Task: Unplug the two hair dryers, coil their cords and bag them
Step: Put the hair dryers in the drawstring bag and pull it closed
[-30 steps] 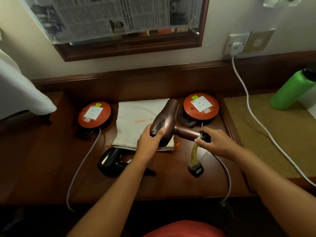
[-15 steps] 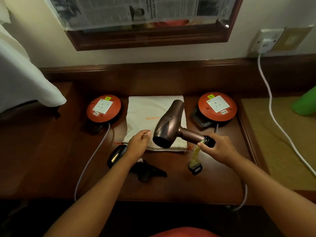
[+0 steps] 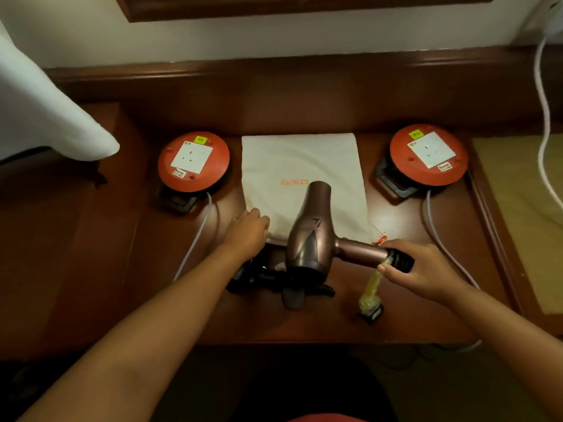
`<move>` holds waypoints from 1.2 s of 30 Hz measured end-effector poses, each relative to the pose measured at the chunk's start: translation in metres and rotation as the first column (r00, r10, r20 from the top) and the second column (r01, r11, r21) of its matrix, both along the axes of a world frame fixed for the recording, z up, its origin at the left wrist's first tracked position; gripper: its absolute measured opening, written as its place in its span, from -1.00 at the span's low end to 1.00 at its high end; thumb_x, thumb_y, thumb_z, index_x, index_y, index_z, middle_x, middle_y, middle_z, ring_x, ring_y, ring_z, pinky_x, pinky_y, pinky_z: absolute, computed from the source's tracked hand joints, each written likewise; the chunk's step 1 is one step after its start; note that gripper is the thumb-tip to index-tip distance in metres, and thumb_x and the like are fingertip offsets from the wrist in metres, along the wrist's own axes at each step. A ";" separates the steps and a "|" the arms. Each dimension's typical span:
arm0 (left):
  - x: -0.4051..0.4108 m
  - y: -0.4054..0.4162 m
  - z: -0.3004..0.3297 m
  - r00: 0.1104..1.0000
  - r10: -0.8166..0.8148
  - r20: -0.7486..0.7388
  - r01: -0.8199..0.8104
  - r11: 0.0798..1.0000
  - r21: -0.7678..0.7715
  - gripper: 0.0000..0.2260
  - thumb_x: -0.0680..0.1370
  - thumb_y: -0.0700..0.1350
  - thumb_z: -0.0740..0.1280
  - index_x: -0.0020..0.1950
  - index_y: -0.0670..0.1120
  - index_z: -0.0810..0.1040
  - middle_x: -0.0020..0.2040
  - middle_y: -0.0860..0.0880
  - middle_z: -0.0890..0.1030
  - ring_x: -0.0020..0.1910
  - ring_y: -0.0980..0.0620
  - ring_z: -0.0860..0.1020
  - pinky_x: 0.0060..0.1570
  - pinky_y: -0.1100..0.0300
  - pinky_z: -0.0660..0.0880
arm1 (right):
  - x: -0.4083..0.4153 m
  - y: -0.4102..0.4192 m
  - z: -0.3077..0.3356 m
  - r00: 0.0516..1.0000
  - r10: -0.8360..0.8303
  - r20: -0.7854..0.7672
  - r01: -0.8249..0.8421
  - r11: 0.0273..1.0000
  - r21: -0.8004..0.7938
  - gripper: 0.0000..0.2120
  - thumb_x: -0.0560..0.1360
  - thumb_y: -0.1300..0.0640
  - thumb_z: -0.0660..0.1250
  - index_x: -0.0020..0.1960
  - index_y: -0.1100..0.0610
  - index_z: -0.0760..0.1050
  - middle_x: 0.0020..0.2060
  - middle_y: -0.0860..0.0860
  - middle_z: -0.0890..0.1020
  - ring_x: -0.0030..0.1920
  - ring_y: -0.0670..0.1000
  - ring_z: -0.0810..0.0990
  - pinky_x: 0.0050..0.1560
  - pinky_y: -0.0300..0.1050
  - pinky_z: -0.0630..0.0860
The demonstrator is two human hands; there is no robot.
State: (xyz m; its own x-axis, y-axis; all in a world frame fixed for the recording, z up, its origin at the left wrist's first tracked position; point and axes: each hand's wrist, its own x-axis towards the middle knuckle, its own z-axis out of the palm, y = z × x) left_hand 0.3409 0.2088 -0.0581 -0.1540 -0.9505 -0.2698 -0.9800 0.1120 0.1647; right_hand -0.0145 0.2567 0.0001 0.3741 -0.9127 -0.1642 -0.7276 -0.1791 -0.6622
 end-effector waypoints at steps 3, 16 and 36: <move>0.002 -0.009 0.003 0.912 0.231 -0.339 -0.233 0.972 0.035 -0.91 0.56 -0.16 0.23 -0.09 -0.12 0.52 -0.12 -0.08 0.57 -0.10 -0.13 0.51 -0.20 0.11 0.40 | 0.004 0.003 0.002 1.000 0.017 0.025 -0.017 1.000 -0.014 -0.52 0.33 -0.28 0.29 0.13 -0.05 0.58 -0.22 -0.13 0.64 -0.22 -0.14 0.60 -0.25 -0.19 0.52; -0.016 -0.049 0.022 0.582 0.534 -0.613 -0.485 0.833 0.266 -0.87 0.61 -0.09 0.25 0.01 -0.15 0.38 -0.05 -0.11 0.49 -0.07 -0.02 0.47 -0.19 0.19 0.36 | 0.026 0.004 0.011 0.988 0.111 0.110 -0.105 0.992 -0.064 -0.54 0.35 -0.23 0.33 0.10 0.06 0.60 -0.21 -0.11 0.65 -0.16 -0.18 0.59 -0.24 -0.37 0.44; -0.024 -0.003 0.050 0.469 0.339 -0.816 -0.429 0.895 0.125 -0.89 0.62 -0.14 0.25 -0.02 -0.18 0.48 -0.17 -0.03 0.48 -0.25 0.17 0.41 -0.30 0.48 0.36 | 0.042 -0.016 -0.032 0.966 -0.220 0.135 0.202 0.970 0.137 -0.64 0.34 -0.25 0.34 -0.02 -0.01 0.59 -0.23 0.01 0.65 -0.19 0.04 0.63 -0.14 0.15 0.57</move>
State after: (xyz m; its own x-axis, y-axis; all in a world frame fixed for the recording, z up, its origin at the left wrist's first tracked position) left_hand 0.3168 0.2060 -0.0078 0.1271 -0.9812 -0.1456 -0.3805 -0.1838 0.9063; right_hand 0.0275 0.2406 -0.0321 0.2037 -0.9503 -0.2356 -0.6323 0.0560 -0.7727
